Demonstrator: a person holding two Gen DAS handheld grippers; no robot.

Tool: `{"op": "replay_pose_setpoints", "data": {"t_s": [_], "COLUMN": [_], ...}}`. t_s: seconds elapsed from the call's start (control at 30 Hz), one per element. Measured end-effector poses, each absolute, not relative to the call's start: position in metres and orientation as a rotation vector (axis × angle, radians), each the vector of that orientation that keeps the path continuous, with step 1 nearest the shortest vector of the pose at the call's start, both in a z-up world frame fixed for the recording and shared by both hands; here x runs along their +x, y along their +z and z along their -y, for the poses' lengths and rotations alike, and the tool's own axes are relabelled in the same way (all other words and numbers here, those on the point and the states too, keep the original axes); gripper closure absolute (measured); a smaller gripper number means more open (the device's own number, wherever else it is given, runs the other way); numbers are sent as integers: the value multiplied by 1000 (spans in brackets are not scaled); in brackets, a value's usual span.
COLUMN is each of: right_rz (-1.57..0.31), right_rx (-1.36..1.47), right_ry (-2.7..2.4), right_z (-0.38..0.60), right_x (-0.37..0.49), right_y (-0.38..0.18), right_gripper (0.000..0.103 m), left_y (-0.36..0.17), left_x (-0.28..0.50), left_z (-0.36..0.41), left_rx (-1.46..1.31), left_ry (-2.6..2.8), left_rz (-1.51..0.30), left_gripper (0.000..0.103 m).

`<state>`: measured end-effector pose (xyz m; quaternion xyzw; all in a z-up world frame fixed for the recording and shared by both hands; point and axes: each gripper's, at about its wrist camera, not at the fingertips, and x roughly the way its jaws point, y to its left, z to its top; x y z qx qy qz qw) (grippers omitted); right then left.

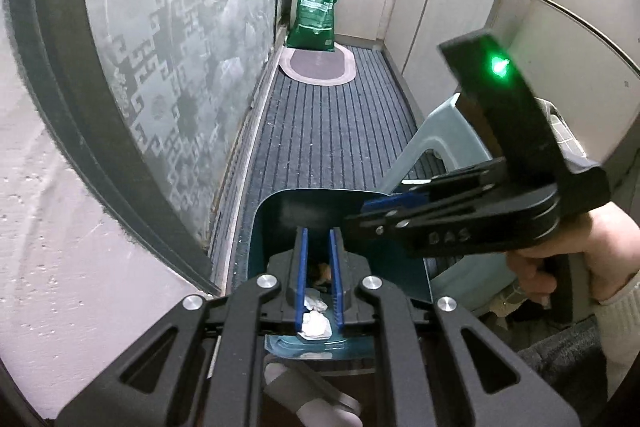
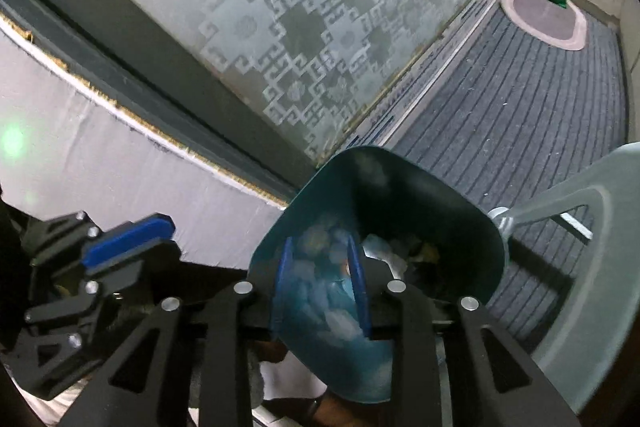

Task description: Collect trash

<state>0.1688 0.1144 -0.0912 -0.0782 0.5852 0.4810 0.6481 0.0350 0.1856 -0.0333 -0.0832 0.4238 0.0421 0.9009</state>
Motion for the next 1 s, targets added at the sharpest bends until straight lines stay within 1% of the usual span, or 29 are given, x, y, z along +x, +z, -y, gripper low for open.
{"op": "replay_pose_setpoints", "data": {"t_s": [0.23, 0.33, 0.37, 0.43, 0.47, 0.53, 0.57, 0.6, 0.63, 0.67, 0.7, 0.73, 0.77, 0.8, 0.83, 0.9, 0.93, 1.0], "right_rz": [-1321, -1290, -1271, -1210, -1185, -1140, -1097, -1071, -1047, -1024, -999, -966, -943, -928, -903, -873, -857, -826], "right_rx": [-234, -276, -297, -341, -346, -346, -347, -345, -333, -314, -308, -304, -301, -301, -301, -295, -293, -283], "right_ry": [1083, 1062, 1054, 1023, 1011, 988, 968, 957, 950, 945, 933, 915, 900, 890, 874, 848, 835, 809], "right_z": [-119, -116, -113, -107, -103, -95, -88, -83, -78, -71, -64, -56, -50, -46, -37, -23, -15, -2], "right_x": [159, 153, 150, 143, 140, 135, 130, 127, 125, 122, 119, 114, 111, 109, 104, 100, 97, 93], "right_y": [-92, -86, -81, -67, -60, -48, -37, -31, -24, -16, -8, 0, 7, 11, 18, 27, 33, 41], "right_gripper": [74, 74, 74, 74, 72, 63, 56, 51, 51, 50, 47, 44, 39, 35, 33, 26, 24, 14], "left_y": [-17, -7, -3, 2, 4, 10, 13, 16, 20, 21, 23, 24, 26, 28, 28, 30, 31, 33], "left_x": [21, 14, 12, 9, 7, 3, 0, -2, -5, -8, -9, -10, -12, -13, -14, -16, -17, -20], "left_z": [-194, -195, -195, -192, -190, -185, -182, -180, -176, -173, -170, -168, -165, -161, -159, -151, -148, -144], "left_rx": [-178, -164, -160, -144, -130, -114, -109, -106, -101, -98, -90, -84, -78, -76, -76, -71, -73, -79], "left_ry": [112, 132, 135, 147, 155, 148, 143, 142, 141, 143, 149, 153, 156, 155, 153, 152, 147, 146], "left_rz": [-846, -819, -811, -798, -787, -764, -750, -736, -719, -707, -694, -686, -675, -665, -659, -644, -634, -613], "left_gripper": [90, 86, 84, 76, 71, 66, 60, 59, 58, 52, 47, 46, 40, 36, 35, 27, 26, 16]}}
